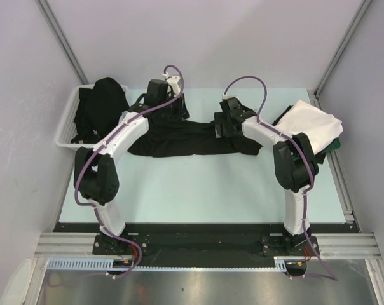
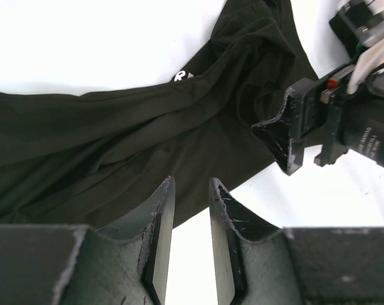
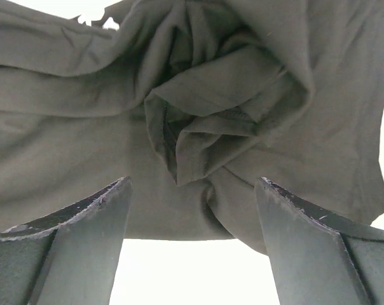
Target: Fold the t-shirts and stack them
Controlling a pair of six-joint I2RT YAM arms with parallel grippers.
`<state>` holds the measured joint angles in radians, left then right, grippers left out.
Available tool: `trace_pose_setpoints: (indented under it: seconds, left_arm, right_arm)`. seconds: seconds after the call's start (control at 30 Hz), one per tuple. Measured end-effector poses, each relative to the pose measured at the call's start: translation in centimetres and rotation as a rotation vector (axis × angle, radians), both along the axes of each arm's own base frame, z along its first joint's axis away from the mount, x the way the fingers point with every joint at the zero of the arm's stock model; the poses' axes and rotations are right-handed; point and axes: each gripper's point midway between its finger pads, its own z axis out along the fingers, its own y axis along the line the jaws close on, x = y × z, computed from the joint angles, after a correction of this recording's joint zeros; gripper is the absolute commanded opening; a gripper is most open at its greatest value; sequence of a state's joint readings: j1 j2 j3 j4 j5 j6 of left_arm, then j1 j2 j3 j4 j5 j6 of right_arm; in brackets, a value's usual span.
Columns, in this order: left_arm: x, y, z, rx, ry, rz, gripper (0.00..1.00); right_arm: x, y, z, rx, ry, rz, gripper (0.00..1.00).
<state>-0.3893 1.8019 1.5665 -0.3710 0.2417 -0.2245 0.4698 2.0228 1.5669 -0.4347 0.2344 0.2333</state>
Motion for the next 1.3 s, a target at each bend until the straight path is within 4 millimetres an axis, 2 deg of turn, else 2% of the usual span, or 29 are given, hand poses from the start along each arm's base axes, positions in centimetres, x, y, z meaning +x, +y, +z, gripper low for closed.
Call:
trace_pose_setpoints:
  seconds: [0.17,0.33,0.73,0.97,1.3]
  left_arm:
    - [-0.2,0.1,0.0,0.005,0.005,0.002,0.33]
    - [-0.4,0.2,-0.1,0.009,0.014,0.002,0.33]
    - [-1.0,0.4,0.3,0.009,0.014,0.003,0.33]
    - [-1.0,0.5,0.3,0.009,0.014,0.003,0.33]
    - [-1.0,0.6,0.4,0.021,0.005,-0.004,0.33]
  right_arm:
    - [-0.3,0.2,-1.4,-0.003,0.027,0.021,0.79]
    - [-0.5,0.3,-2.3,-0.005,0.041,0.042,0.7]
    - [-0.1,0.9,-2.5,0.024,0.027,0.064,0.56]
    - [0.0,0.7,-3.5,0.016,0.042,0.069,0.47]
    - [0.4,-0.1,-4.2,0.01,0.047,0.062,0.2]
